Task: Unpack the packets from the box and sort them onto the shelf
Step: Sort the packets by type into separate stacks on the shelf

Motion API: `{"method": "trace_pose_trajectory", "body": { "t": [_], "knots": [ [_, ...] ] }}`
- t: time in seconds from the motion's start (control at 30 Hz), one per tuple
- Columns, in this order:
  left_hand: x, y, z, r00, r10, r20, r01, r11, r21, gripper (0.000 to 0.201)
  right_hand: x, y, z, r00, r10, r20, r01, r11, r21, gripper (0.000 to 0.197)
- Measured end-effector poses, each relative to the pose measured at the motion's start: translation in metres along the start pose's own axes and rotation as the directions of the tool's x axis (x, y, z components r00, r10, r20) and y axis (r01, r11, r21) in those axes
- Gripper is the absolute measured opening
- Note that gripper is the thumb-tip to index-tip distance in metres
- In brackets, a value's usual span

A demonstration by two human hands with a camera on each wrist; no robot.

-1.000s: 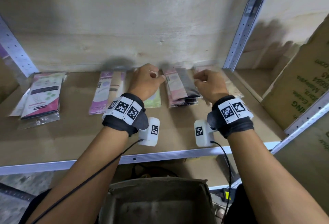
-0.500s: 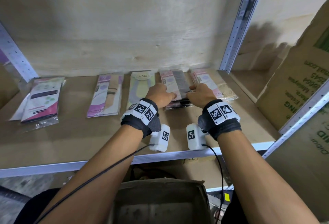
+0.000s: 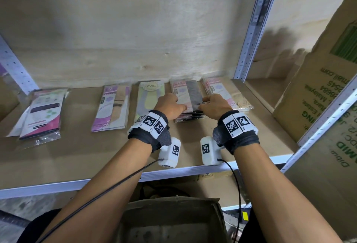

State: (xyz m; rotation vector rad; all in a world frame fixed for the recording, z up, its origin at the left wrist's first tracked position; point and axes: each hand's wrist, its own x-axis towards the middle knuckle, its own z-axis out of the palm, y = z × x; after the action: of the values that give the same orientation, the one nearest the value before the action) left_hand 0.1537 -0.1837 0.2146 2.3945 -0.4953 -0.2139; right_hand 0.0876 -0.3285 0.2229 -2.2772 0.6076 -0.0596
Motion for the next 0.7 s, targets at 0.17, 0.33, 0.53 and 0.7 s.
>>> {"method": "trace_pose_trajectory", "body": {
  "t": [0.17,0.33,0.53,0.7],
  "knots": [
    [-0.002,0.001,-0.005,1.000,0.000,-0.012,0.000,1.000,-0.011,0.041,-0.001,0.000,-0.002,1.000,-0.003,-0.004,0.003,1.000,-0.006,0.054],
    [-0.011,-0.008,-0.035,0.983,0.082,-0.162,-0.090,0.995,-0.043,0.006,-0.003,-0.009,-0.004,0.976,-0.107,-0.187,0.107,0.994,-0.007,0.037],
    [-0.032,-0.072,-0.104,0.928,-0.017,-0.373,-0.072,0.972,-0.223,0.015,-0.017,-0.044,0.017,0.951,-0.261,-0.164,0.294,0.926,0.236,0.016],
    [-0.059,-0.160,-0.172,0.827,-0.243,-0.507,0.101,0.951,-0.291,0.017,-0.042,-0.102,0.077,0.911,-0.396,0.118,0.313,0.847,0.429,0.014]
  ]
}}
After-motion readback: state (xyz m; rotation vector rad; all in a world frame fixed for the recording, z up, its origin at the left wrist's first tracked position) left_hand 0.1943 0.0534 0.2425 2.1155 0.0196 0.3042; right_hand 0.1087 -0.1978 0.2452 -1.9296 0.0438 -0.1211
